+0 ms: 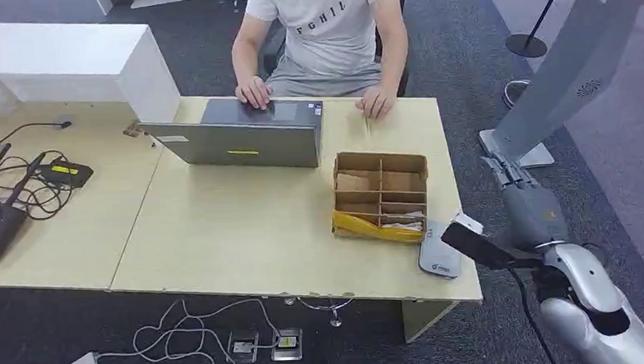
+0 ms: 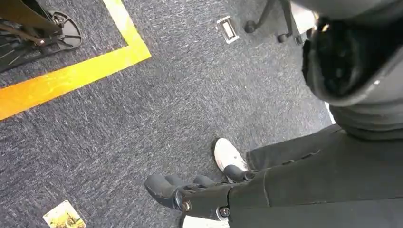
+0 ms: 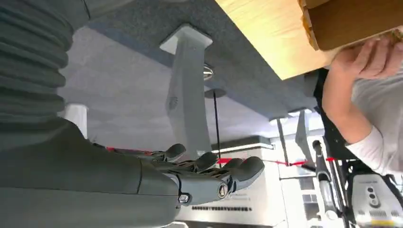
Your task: Pass the card to the sensor for recognition and then transmit it.
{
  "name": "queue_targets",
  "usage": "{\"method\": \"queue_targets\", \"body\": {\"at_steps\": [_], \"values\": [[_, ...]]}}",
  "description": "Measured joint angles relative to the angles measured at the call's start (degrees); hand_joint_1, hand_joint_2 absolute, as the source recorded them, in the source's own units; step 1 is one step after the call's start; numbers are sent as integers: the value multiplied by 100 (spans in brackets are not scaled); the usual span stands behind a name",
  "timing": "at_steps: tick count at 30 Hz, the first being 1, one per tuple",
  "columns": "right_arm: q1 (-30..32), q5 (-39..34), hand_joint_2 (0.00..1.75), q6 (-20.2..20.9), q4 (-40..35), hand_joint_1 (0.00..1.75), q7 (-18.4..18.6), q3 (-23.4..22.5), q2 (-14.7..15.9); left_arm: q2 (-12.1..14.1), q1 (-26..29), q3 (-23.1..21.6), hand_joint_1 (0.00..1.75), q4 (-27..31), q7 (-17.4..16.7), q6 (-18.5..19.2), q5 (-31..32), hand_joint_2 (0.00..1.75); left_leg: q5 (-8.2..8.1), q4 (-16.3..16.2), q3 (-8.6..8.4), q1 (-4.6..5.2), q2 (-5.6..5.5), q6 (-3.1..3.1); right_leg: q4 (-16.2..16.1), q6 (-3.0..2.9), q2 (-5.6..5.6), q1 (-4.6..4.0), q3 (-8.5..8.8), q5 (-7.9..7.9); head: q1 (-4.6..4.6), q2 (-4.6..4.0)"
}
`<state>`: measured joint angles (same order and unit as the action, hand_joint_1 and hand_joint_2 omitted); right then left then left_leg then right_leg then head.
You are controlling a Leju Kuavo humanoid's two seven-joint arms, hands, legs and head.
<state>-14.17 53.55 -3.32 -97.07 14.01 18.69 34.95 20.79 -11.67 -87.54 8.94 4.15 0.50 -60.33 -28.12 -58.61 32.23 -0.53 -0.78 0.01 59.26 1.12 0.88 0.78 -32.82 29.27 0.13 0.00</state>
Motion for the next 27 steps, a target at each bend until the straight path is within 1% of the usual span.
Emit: {"method": "queue_targets", "body": {"at_steps": [5, 10, 15, 27], "values": [[18, -22, 175, 2, 26, 0, -18, 118, -142, -4, -9, 0, 0, 0, -7, -2, 22, 0, 1, 0, -1, -1, 0, 0, 1, 0, -1, -1, 1, 0, 2, 0], [6, -207, 175, -20, 114, 0, 61, 258, -312, -39, -13, 0, 0, 0, -7, -28, 46, 0, 1, 0, 1, -1, 0, 0, 2, 0, 0, -1, 1, 0, 0, 0], [-163, -223, 175, -195, 451, 0, 61, 385, -516, -52, -22, 0, 0, 0, -7, -39, 68, 0, 1, 0, 2, -1, 0, 0, 1, 0, -1, -1, 1, 0, 2, 0], [-405, -122, 175, -219, 1001, 0, 83, 599, -944, -70, -30, 0, 0, 0, -7, -13, 85, 0, 1, 0, 2, -1, -1, 0, 2, 0, 0, -1, 1, 0, 2, 0]]}}
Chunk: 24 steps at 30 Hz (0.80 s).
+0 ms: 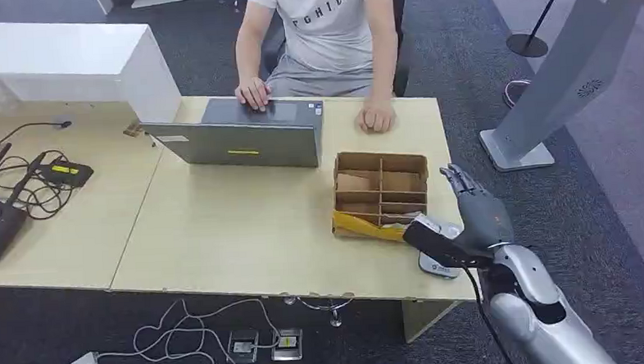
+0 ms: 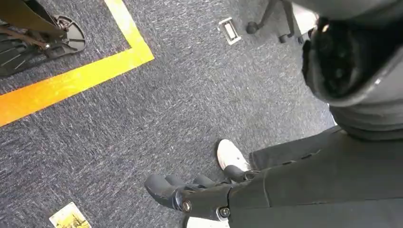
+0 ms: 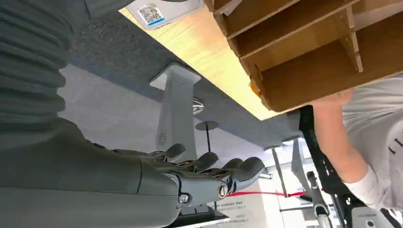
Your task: Pass the card to the sensor for recognition and then transmit it.
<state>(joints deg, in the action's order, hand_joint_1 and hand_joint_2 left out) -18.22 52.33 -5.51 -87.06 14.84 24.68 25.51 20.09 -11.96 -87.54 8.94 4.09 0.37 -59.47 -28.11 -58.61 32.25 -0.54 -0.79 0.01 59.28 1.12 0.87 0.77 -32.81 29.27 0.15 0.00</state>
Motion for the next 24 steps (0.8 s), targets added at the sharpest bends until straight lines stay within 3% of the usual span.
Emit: {"method": "queue_targets", "body": {"at_steps": [24], "values": [[-138, 422, 175, 146, 549, 0, -105, 164, -520, -11, -1, -2, 0, 0, -13, 20, 79, 0, 0, 0, -1, 0, 0, 0, 0, 0, 0, 0, 0, 0, 0, 0]]}}
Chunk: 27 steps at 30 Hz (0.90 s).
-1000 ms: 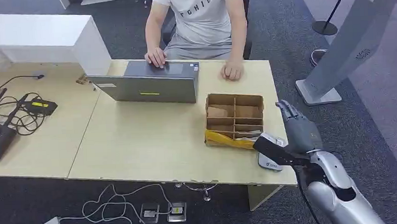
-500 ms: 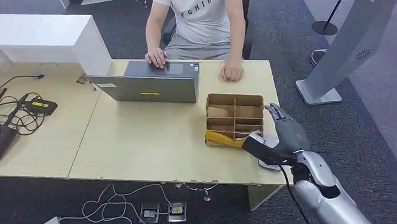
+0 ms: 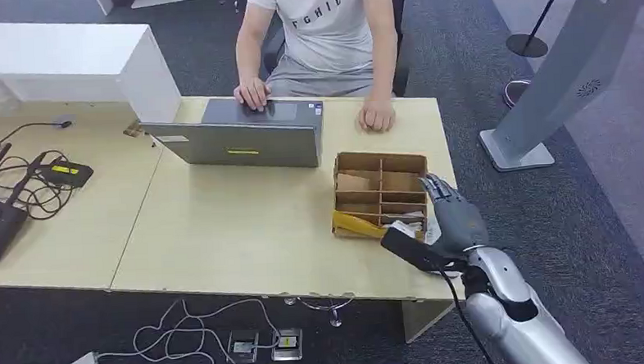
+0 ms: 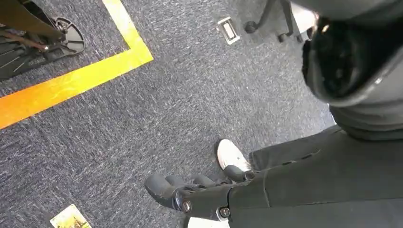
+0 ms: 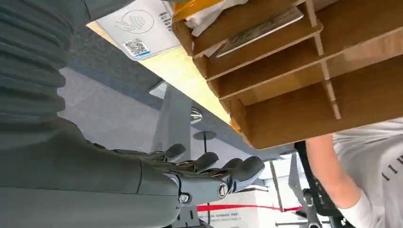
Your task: Pass the card to the sensor for recognition and then transmit it.
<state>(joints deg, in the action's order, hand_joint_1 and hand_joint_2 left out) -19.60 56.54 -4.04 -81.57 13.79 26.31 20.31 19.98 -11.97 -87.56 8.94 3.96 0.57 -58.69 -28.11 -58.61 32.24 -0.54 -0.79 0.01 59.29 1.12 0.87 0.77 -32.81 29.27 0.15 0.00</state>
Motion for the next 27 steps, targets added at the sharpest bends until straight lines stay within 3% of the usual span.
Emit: {"method": "queue_targets", "body": {"at_steps": [13, 27], "values": [[-150, 201, 175, 120, 212, 0, -120, 131, -304, -13, 0, 0, 0, 0, -20, 59, 88, 0, 1, 0, 0, 0, 0, 0, 0, 0, 0, 0, 0, 0, -2, 0], [-184, 278, 175, 411, 210, 0, -110, 206, -378, -15, 2, 0, 0, 0, -26, 85, 83, 0, 1, 0, -1, 0, 0, 0, 0, 0, 0, 0, 0, 0, 0, 0]]}}
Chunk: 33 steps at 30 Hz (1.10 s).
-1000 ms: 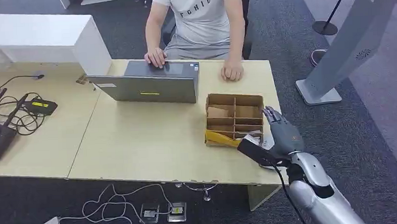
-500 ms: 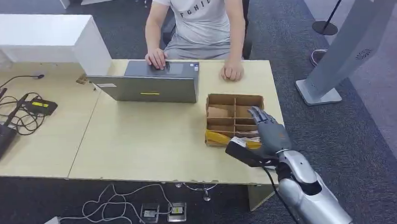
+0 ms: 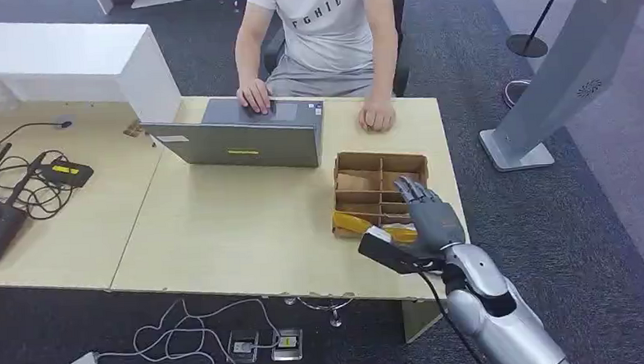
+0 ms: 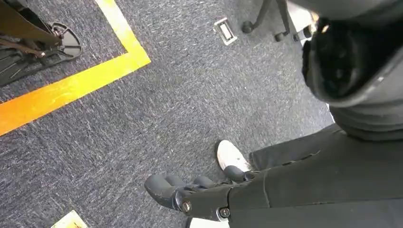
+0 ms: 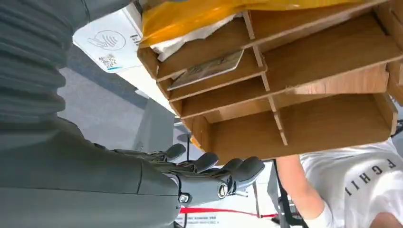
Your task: Pass the card to the sensor for recognition and then transmit it.
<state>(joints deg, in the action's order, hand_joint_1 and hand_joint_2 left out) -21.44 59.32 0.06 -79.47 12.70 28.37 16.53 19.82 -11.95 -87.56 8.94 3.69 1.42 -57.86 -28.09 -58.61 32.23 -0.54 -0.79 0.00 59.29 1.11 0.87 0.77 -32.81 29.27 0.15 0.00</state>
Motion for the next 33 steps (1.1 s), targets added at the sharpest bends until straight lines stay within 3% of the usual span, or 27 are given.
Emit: {"method": "queue_targets", "body": {"at_steps": [11, 33], "values": [[2, 66, 175, 291, -55, 0, 46, 31, -22, 2, 1, 2, 0, 0, -33, 111, -122, 0, 0, 0, -1, 0, 0, 0, 0, 0, -1, 0, 0, 0, 0, 0], [-13, 33, 175, 452, -146, 0, 92, 249, -24, 2, 0, 0, 0, 0, -15, 83, 59, 0, 0, 0, -1, 0, 0, 0, 0, 0, 0, 0, 1, 0, 0, 0]]}}
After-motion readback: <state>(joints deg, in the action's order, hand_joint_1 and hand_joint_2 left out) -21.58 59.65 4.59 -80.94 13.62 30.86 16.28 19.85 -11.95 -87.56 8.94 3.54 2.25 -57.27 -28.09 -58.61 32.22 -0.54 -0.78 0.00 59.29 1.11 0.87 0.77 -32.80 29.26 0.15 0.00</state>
